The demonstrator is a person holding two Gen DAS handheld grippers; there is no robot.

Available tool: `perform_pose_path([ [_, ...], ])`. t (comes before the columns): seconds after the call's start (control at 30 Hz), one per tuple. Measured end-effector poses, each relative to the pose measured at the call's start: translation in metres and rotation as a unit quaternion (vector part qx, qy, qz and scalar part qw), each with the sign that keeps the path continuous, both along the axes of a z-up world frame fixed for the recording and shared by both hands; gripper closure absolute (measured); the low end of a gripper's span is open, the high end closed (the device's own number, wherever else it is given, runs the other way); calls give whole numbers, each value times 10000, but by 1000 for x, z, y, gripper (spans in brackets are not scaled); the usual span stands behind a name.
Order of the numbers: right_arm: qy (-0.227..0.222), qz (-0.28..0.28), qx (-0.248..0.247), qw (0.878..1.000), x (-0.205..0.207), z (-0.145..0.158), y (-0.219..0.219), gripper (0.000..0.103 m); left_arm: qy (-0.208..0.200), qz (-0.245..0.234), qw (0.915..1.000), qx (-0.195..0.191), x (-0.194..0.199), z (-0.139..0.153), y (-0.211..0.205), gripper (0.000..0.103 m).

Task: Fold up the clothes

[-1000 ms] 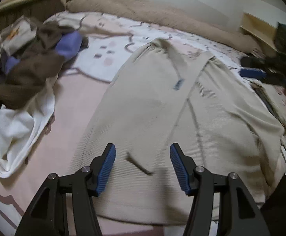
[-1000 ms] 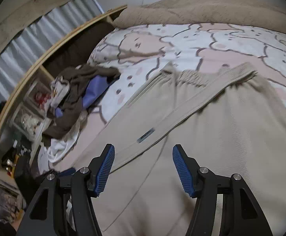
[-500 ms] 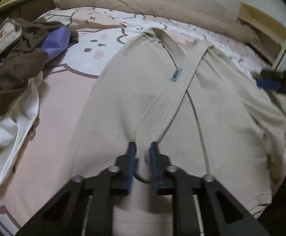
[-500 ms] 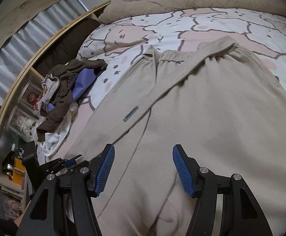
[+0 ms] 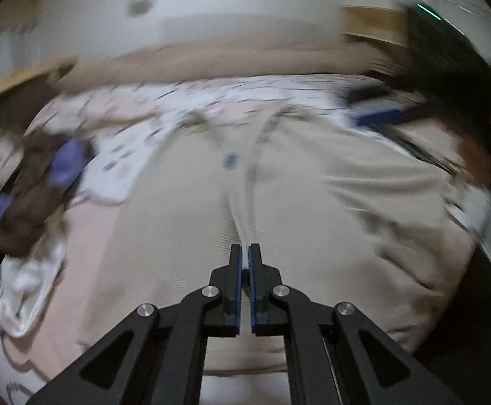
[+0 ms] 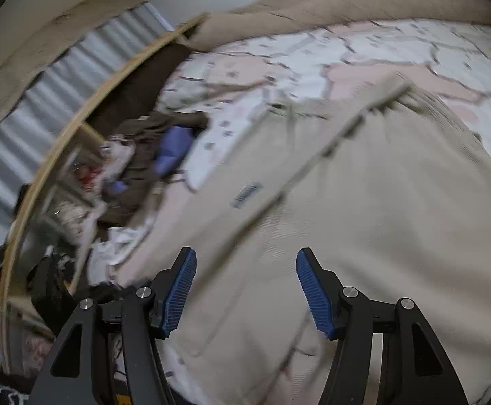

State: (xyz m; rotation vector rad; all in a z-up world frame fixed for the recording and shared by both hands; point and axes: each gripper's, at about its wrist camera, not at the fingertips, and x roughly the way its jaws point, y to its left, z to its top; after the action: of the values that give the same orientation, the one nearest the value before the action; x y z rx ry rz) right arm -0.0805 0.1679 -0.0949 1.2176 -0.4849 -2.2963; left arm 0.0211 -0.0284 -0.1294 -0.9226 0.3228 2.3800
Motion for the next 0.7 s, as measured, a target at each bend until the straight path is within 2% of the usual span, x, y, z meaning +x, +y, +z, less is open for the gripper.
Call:
perform_pose_path([
  [0.03,49,97,21,9999,1,4,-6,40,103,-227,9997,-47,11,1,12,99],
  [0.07,80,211,36,9997,2,6,-12,35,113,-491,9987,-112,21,-4,26,99],
  [0.1,70,352,46,9993,3,7,-19,25,122,-755,9969,-177,30,-9,40,99],
  [0.13,29,486,65,9988,3,6,-26,21,130,-1007,9945,-241,40,-14,53,99],
  [0.2,-200,896,114,9957,1,-3,-43,20,122,-1295,9912,-264,50,-23,71,99],
  [0.3,-623,1508,180,9864,-3,-21,-66,20,175,-1516,9882,-83,62,-31,87,99],
  [0.47,-1399,1967,398,9696,-11,-58,-88,20,333,-1308,9907,159,69,-41,96,99],
  [0.53,-2042,2089,290,9559,-14,-80,-96,20,297,-1239,9916,217,69,-43,97,99],
  [0.6,-2787,2113,123,9368,-16,-105,-101,22,284,-1196,9920,272,68,-43,96,99],
  [0.7,-3661,1863,-263,9114,-15,-133,-97,24,248,-1176,9922,339,67,-46,92,99],
])
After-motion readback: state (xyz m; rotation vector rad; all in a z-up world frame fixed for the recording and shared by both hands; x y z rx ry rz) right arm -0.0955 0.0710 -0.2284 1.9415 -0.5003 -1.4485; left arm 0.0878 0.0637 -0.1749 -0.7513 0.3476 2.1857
